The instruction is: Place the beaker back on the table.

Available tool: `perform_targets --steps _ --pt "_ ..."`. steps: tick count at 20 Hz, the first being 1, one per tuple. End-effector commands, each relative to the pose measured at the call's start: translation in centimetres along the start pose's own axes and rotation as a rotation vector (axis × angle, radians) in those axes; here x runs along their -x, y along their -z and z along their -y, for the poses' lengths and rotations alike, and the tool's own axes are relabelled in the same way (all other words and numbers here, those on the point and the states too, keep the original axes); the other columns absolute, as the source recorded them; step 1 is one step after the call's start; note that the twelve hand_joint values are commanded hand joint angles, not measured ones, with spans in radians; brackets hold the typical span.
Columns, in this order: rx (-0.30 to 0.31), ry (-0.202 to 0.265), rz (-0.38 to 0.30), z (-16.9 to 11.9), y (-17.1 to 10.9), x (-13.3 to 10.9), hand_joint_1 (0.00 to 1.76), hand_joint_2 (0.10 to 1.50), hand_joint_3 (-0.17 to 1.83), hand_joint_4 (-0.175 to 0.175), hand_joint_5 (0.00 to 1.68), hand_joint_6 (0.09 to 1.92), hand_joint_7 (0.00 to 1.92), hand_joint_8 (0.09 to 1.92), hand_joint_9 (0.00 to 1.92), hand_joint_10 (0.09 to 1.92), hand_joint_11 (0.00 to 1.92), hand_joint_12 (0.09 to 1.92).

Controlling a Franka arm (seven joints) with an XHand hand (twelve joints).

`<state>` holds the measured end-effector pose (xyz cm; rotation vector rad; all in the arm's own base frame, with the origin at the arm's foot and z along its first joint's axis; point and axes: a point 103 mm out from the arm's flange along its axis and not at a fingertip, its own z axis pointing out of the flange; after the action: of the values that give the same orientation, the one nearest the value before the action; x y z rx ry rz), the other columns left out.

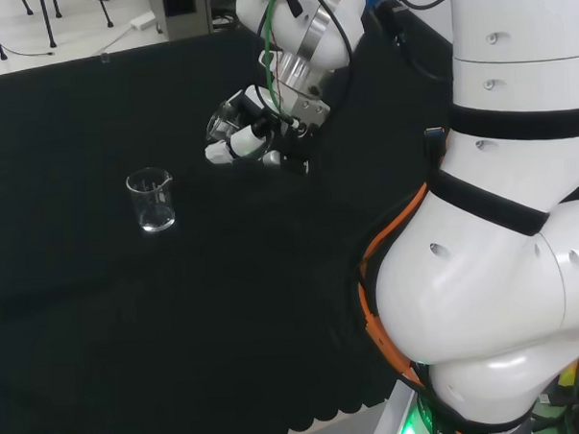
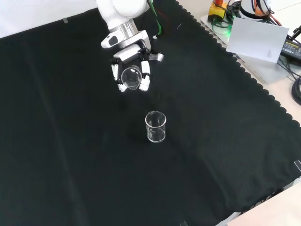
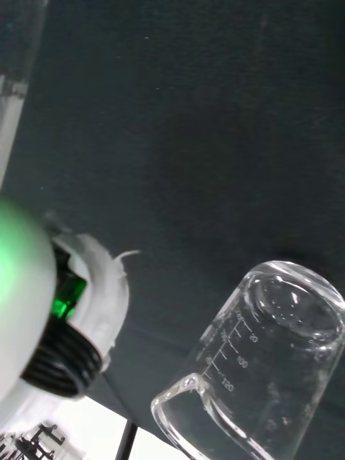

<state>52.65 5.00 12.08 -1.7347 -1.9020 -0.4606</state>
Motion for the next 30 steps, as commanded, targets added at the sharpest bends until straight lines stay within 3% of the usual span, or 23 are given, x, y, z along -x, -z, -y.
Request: perform_targets --steps 1,6,13,30 --pt "-0.004 0.015 -0.058 0.1 -0.6 0.5 1.12 0.70 0.60 0.142 1.24 0.70 1.75 0.09 1.63 0.14 1.25 0.83" --pt "0.008 0.000 -0.139 0.3 -0.9 1.6 1.12 0.70 0.60 0.147 1.24 0.70 1.75 0.09 1.62 0.14 1.25 0.83" --pt "0.039 -0.040 -0.187 0.5 -1.8 1.6 1.12 0.70 0.59 0.175 1.25 0.69 1.74 0.09 1.61 0.14 1.23 0.84" --pt "-0.004 -0.035 -0.121 0.7 -4.1 0.7 1.12 0.72 0.56 0.167 1.24 0.69 1.71 0.09 1.57 0.13 1.19 0.86"
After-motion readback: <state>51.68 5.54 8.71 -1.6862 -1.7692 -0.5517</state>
